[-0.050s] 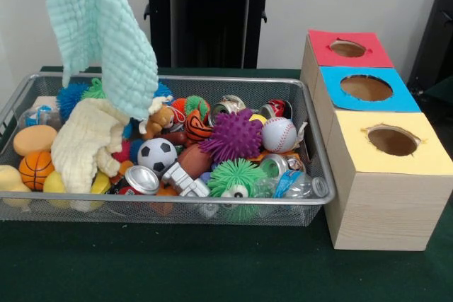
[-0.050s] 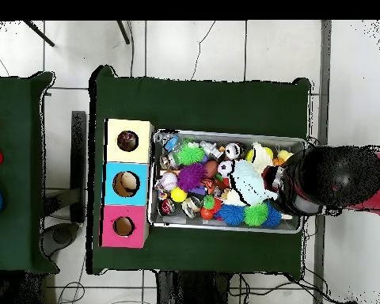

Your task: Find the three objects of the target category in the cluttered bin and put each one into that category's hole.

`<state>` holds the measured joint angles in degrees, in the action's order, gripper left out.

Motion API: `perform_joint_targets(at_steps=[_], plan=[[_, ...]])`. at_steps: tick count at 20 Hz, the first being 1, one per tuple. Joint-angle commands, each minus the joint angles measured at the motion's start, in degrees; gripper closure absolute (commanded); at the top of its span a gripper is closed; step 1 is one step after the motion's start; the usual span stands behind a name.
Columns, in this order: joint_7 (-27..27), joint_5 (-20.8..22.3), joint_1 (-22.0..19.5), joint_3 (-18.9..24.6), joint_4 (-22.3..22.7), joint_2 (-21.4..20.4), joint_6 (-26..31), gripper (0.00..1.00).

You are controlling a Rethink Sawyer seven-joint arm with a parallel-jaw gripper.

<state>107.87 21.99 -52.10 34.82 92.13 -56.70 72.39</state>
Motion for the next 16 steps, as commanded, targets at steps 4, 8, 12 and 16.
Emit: perform_joint_targets(at_steps=[4,8,12,16], plan=[[-12.68,1.16,0.95,3.32,1.11,1.82,-1.11,1.00],[-13.39,1.83,0.31,3.32,1.11,2.50,-2.07,1.00],[-14.03,3.01,-0.73,3.25,1.50,4.38,-4.58,1.00],[-15.36,4.39,-1.25,3.35,1.46,4.83,-5.10,1.00]])
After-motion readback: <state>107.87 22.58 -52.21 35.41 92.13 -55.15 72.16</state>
